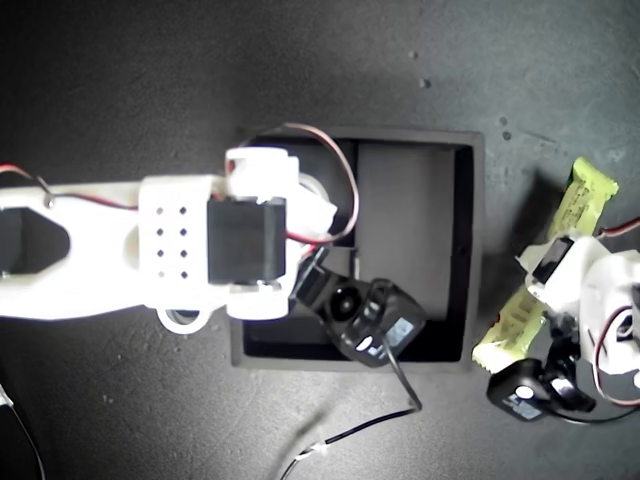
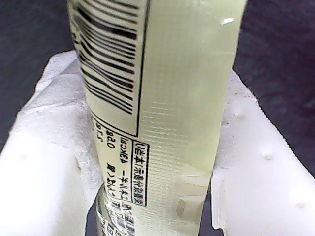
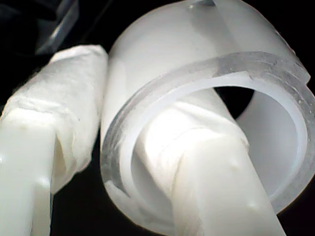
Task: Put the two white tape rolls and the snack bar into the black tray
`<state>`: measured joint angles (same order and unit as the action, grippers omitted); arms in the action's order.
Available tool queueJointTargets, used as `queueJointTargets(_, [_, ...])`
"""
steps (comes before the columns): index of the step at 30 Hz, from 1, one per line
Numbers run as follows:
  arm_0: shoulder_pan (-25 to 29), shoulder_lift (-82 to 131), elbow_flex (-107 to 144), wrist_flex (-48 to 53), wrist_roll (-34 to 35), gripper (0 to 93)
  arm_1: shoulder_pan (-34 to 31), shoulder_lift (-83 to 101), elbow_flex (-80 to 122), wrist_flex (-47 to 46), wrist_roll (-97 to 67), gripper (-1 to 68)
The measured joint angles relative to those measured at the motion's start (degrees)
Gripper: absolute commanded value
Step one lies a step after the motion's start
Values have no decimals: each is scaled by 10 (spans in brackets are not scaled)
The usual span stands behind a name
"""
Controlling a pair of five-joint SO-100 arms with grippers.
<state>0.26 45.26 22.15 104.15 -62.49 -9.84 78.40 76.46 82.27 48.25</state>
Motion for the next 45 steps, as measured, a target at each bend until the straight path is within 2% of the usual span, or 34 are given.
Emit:
queueJointTargets(2, [-3,4,0,0,0,0,0,-1,-72,31,0,36])
queueJointTargets(5, [-4,4,0,0,0,0,3,-1,-131,28,0,36])
queueJointTargets(17, [-8,-42,-77,0,2,0,-25,-53,-200,-124,0,36])
queueJointTargets(21, [-14,-57,-92,0,2,0,-25,-86,-225,-149,0,44])
queueJointTargets(25, [-17,-60,-93,0,2,0,-19,-91,-195,-221,0,44])
queueJointTargets(29, [-16,-61,-93,0,2,2,-4,-111,-163,-256,0,40])
queueJointTargets(32, [-18,-61,-93,0,2,60,6,-142,-164,-269,0,60])
queueJointTargets(36, [-17,-61,-93,0,2,154,11,-185,-184,-247,0,218])
queueJointTargets(38, [-13,-61,-93,0,2,174,13,-187,-192,-220,0,269])
queueJointTargets(40, [-11,-61,-84,0,1,183,12,-187,-215,-178,0,293])
queueJointTargets(45, [-14,-33,-43,0,-1,184,4,-187,-307,-40,0,300])
